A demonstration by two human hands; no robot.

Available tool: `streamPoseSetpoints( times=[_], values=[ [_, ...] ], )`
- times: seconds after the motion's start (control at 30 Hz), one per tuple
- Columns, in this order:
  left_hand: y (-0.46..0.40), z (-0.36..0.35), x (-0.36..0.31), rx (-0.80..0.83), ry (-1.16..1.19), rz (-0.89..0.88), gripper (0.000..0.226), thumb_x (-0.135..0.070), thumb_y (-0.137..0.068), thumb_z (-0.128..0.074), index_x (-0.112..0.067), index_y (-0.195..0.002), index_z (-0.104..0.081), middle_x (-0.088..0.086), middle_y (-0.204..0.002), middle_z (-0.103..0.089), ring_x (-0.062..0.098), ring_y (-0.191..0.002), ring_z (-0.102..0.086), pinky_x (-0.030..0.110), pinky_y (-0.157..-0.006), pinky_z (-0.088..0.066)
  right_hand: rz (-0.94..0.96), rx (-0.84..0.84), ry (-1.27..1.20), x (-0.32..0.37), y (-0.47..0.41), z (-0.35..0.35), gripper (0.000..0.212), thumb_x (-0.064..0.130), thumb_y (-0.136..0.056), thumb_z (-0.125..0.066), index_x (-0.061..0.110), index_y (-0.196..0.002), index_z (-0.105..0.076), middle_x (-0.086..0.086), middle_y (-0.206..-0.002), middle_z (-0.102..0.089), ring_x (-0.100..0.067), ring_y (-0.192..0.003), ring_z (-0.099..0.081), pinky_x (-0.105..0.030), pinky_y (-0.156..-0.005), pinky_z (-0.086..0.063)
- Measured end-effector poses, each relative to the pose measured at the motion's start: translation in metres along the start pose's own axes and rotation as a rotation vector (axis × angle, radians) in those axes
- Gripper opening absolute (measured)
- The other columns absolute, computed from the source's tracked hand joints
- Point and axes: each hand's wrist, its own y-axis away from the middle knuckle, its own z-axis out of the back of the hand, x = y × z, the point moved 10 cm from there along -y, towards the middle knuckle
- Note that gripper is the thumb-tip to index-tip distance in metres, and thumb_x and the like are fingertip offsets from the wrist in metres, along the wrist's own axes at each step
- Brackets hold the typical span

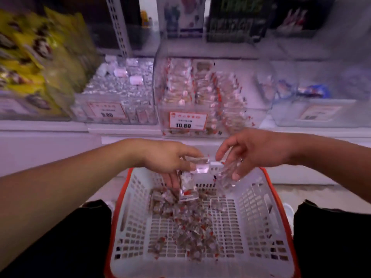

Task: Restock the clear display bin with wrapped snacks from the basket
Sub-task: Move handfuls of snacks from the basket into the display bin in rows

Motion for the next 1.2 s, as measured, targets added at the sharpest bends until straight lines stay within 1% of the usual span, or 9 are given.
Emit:
streamPoseSetpoints(
  times=[0.1,0.23,0.3,0.47,0.67,0.77,0.9,1.07,1.2],
  values=[
    [0.035,0.039,-0.051,-0.25,0.192,-0.22,0.023,-0.013,-0.095,-0.061,-0.029,-0.112,-0.06,0.002,-0.059,-0.069,0.017,-0.057,-0.071,0.028,-0.056,-0.06,0.197,-0.202,-0.279,0.047,0.039,0.038,0.047,0.01,-0.054,-0.088,0.016,-0.099,-0.075,-0.02,-0.087,-0.072,-0.019,-0.075,-0.064,-0.024,-0.071,-0.053],
    [0.058,0.075,-0.087,-0.483,0.443,-0.419,0.024,-0.004,-0.089,-0.066,-0.022,-0.104,-0.068,0.003,-0.07,-0.074,0.018,-0.066,-0.074,0.024,-0.057,-0.059,0.423,-0.504,-0.372,0.087,0.064,0.076,0.04,0.011,-0.056,-0.082,0.014,-0.095,-0.077,-0.016,-0.094,-0.075,-0.021,-0.082,-0.068,-0.03,-0.082,-0.058],
    [0.062,0.083,-0.092,-0.533,0.523,-0.462,0.024,-0.003,-0.089,-0.065,-0.023,-0.101,-0.071,0.005,-0.08,-0.076,0.022,-0.073,-0.075,0.025,-0.059,-0.059,0.486,-0.591,-0.371,0.097,0.068,0.083,0.04,0.01,-0.058,-0.081,0.016,-0.097,-0.076,-0.004,-0.094,-0.077,-0.015,-0.084,-0.071,-0.023,-0.075,-0.058],
    [0.06,0.085,-0.092,-0.584,0.536,-0.509,0.028,-0.013,-0.1,-0.052,-0.026,-0.102,-0.076,-0.004,-0.079,-0.071,0.015,-0.076,-0.072,0.026,-0.065,-0.058,0.523,-0.679,-0.277,0.098,0.064,0.086,0.04,0.011,-0.06,-0.082,0.019,-0.099,-0.078,0.006,-0.109,-0.074,-0.008,-0.104,-0.069,-0.025,-0.091,-0.055],
    [0.064,0.073,-0.105,-0.709,0.47,-0.594,0.041,-0.065,-0.086,-0.046,-0.031,-0.105,-0.057,0.01,-0.095,-0.065,0.022,-0.08,-0.066,0.032,-0.064,-0.06,0.526,-0.766,-0.294,0.1,0.054,0.08,0.061,0.0,-0.064,-0.085,0.027,-0.116,-0.067,0.005,-0.106,-0.074,-0.013,-0.103,-0.07,-0.035,-0.091,-0.057],
    [0.072,0.077,-0.115,-0.82,0.457,-0.655,0.025,-0.049,-0.091,-0.048,-0.029,-0.105,-0.048,-0.004,-0.074,-0.058,0.005,-0.062,-0.056,0.015,-0.051,-0.051,0.521,-0.813,-0.221,0.107,0.053,0.076,0.076,0.006,-0.064,-0.088,0.026,-0.131,-0.058,0.007,-0.119,-0.069,-0.004,-0.112,-0.064,-0.037,-0.095,-0.055],
    [0.068,0.084,-0.114,-0.888,0.557,-0.672,0.015,-0.023,-0.103,-0.046,-0.034,-0.112,-0.047,0.004,-0.099,-0.066,0.013,-0.08,-0.067,0.013,-0.056,-0.051,0.47,-0.865,-0.172,0.107,0.051,0.076,0.081,0.016,-0.065,-0.089,0.026,-0.137,-0.053,0.011,-0.119,-0.068,-0.004,-0.11,-0.064,-0.034,-0.091,-0.055],
    [0.056,0.085,-0.111,-0.874,0.676,-0.622,0.011,-0.029,-0.103,-0.046,-0.023,-0.1,-0.055,0.0,-0.078,-0.071,0.007,-0.061,-0.065,0.018,-0.048,-0.049,0.499,-0.873,-0.076,0.114,0.05,0.071,0.06,0.016,-0.078,-0.08,0.025,-0.133,-0.057,0.005,-0.104,-0.073,-0.011,-0.095,-0.071,-0.039,-0.087,-0.057],
    [0.044,0.092,-0.104,-0.897,0.576,-0.444,0.013,-0.031,-0.104,-0.042,-0.034,-0.095,-0.05,0.005,-0.094,-0.068,0.018,-0.078,-0.065,0.03,-0.063,-0.052,0.461,-0.825,0.086,0.124,0.042,0.073,0.059,0.02,-0.081,-0.079,0.026,-0.134,-0.054,0.007,-0.108,-0.071,-0.009,-0.095,-0.069,-0.036,-0.088,-0.056]
  ],
)
